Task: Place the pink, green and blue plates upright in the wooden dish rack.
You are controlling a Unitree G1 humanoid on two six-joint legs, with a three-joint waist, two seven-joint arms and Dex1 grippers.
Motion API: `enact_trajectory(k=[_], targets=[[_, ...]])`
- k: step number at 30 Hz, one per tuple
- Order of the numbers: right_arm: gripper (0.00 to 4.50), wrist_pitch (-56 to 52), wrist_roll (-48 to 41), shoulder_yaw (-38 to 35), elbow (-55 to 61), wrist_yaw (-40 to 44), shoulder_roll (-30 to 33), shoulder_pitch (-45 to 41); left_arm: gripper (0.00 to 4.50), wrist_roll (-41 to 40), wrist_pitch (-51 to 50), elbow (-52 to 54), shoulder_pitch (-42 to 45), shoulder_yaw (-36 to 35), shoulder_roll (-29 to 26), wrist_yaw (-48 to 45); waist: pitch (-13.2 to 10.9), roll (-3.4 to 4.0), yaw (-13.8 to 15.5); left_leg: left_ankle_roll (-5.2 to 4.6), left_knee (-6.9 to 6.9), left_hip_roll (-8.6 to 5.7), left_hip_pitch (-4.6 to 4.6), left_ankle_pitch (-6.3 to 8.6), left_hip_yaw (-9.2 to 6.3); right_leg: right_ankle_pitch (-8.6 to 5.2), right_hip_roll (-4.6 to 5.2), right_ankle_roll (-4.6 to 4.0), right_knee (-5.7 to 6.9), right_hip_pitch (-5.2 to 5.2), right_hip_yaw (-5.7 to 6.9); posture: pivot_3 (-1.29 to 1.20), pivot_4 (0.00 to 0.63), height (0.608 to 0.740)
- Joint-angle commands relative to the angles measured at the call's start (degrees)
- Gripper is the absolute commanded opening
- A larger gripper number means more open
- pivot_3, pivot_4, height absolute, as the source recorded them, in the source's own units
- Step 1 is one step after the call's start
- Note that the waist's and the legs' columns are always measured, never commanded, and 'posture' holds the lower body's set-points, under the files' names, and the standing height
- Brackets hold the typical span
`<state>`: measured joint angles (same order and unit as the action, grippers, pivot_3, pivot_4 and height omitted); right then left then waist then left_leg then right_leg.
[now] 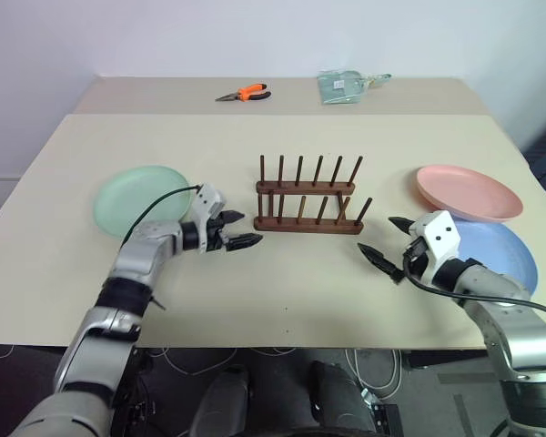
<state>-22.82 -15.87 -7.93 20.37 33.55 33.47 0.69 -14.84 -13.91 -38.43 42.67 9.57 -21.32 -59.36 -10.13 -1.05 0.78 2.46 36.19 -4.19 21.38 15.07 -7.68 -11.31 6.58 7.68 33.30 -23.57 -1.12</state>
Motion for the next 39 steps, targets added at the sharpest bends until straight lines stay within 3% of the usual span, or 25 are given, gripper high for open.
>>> enact_trajectory(k=[1, 3, 8, 9, 14, 18, 22, 29, 32, 33, 35, 39], targets=[[4.5, -0.2, 0.8, -0.9, 5.8, -2.6, -0.8, 2.6, 4.23, 4.2, 6.1, -11.3, 4.7, 1.2, 3.3, -1.2, 0.0, -0.01, 0.0, 0.0, 0.0, 0.0, 0.0, 0.0, 0.0, -0.01, 0.01, 0.03, -0.01, 0.0, 0.0, 0.0, 0.15, 0.74], [4.5, -0.3, 1.0, -1.3, 7.2, -3.3, -0.8, 4.3, 3.61, 5.2, 8.7, -14.6, 6.2, 1.2, 5.1, -2.8, 0.0, 0.0, 0.0, -0.01, 0.0, 0.0, 0.0, 0.0, 0.0, -0.06, 0.01, 0.12, -0.01, 0.01, 0.0, 0.0, 0.15, 0.74], [4.5, -0.7, 1.6, -1.4, 8.2, -4.1, -0.3, 5.3, 1.13, 6.1, 10.9, -14.7, 5.5, 0.6, 5.3, -7.0, 0.0, -0.02, -0.2, -0.02, -0.01, 0.01, -0.03, 0.01, 0.0, -0.11, 0.01, 0.2, 0.02, 0.01, 0.01, 0.0, 0.15, 0.74], [4.5, -0.6, 1.6, -1.6, 8.0, -3.9, 0.0, 5.2, 0.86, 6.2, 11.5, -13.1, 4.4, 0.9, 5.0, -8.3, 0.1, 0.02, -0.2, -0.02, 0.0, 0.02, -0.04, 0.01, 0.0, -0.1, 0.01, 0.19, 0.03, 0.02, 0.0, 0.0, 0.15, 0.74], [4.5, -0.5, 1.2, -3.6, 7.0, -2.1, 2.3, 5.4, 0.86, 5.5, 10.4, 0.3, -2.3, 2.6, 2.5, -13.8, 0.1, 0.13, -0.2, -0.04, -0.04, 0.03, -0.07, 0.02, -0.01, -0.06, 0.01, 0.12, 0.03, 0.05, -0.01, 0.0, 0.15, 0.74], [4.5, 0.3, 0.7, -7.8, 4.5, 1.8, 6.4, 7.9, 0.86, 5.4, 6.8, 17.8, -10.6, 6.0, -2.2, -17.8, 0.1, 0.13, -0.1, -0.05, -0.03, 0.02, -0.05, 0.03, -0.02, -0.03, 0.04, 0.04, 0.03, 0.06, -0.01, 0.0, 0.15, 0.74], [4.5, 0.1, -0.3, -9.6, 3.2, 4.3, 8.0, 9.5, 0.86, 5.7, 5.6, 23.0, -13.9, 7.6, -5.0, -19.0, 0.1, 0.14, 0.0, -0.06, -0.01, 0.03, -0.06, 0.04, -0.03, -0.13, 0.05, -0.12, 0.02, 0.09, -0.01, 0.0, 0.15, 0.74], [4.5, -0.8, 0.7, -11.0, 3.1, 6.7, 10.6, 12.0, 4.11, 6.7, 2.4, 23.6, -14.3, 6.4, -6.5, -14.5, 0.1, 0.15, 0.0, -0.06, 0.02, 0.04, -0.08, 0.04, -0.03, -0.27, 0.06, 0.04, 0.03, 0.12, 0.0, 0.0, 0.15, 0.74], [4.5, 0.1, 1.1, -12.5, 4.6, 7.9, 12.0, 14.4, 4.11, 3.0, -3.9, 28.9, -17.7, 3.8, -10.3, -15.2, 0.2, 0.18, -0.3, -0.06, 0.0, 0.04, -0.08, 0.04, -0.02, -0.27, 0.05, 0.05, 0.04, 0.1, 0.0, 0.0, 0.15, 0.74], [4.24, 0.0, 0.3, -13.3, 5.4, 9.0, 12.4, 15.3, 3.85, 0.7, -7.1, 31.9, -19.7, 2.7, -12.1, -16.1, 0.2, 0.19, -0.6, -0.07, -0.05, 0.06, -0.11, 0.04, 0.0, -0.27, 0.05, 0.05, 0.05, 0.09, 0.0, 0.0, 0.15, 0.74], [3.58, -0.6, -1.2, -14.1, 7.1, 11.2, 12.9, 17.0, 3.08, -2.5, -12.7, 37.2, -23.3, 1.6, -15.4, -17.2, 0.2, 0.22, -1.4, -0.09, -0.13, 0.11, -0.11, 0.06, 0.0, -0.28, 0.02, 0.07, 0.1, 0.03, 0.0, 0.0, 0.15, 0.74], [1.54, -2.6, -3.6, -10.9, 12.2, 15.3, 14.1, 19.8, 1.02, -8.5, -21.7, 47.9, -29.2, 1.4, -19.2, -17.2, 0.2, 0.27, -1.5, -0.1, -0.1, 0.15, -0.11, 0.06, -0.02, -0.32, 0.04, 0.09, 0.12, 0.05, -0.01, 0.0, 0.15, 0.74]])
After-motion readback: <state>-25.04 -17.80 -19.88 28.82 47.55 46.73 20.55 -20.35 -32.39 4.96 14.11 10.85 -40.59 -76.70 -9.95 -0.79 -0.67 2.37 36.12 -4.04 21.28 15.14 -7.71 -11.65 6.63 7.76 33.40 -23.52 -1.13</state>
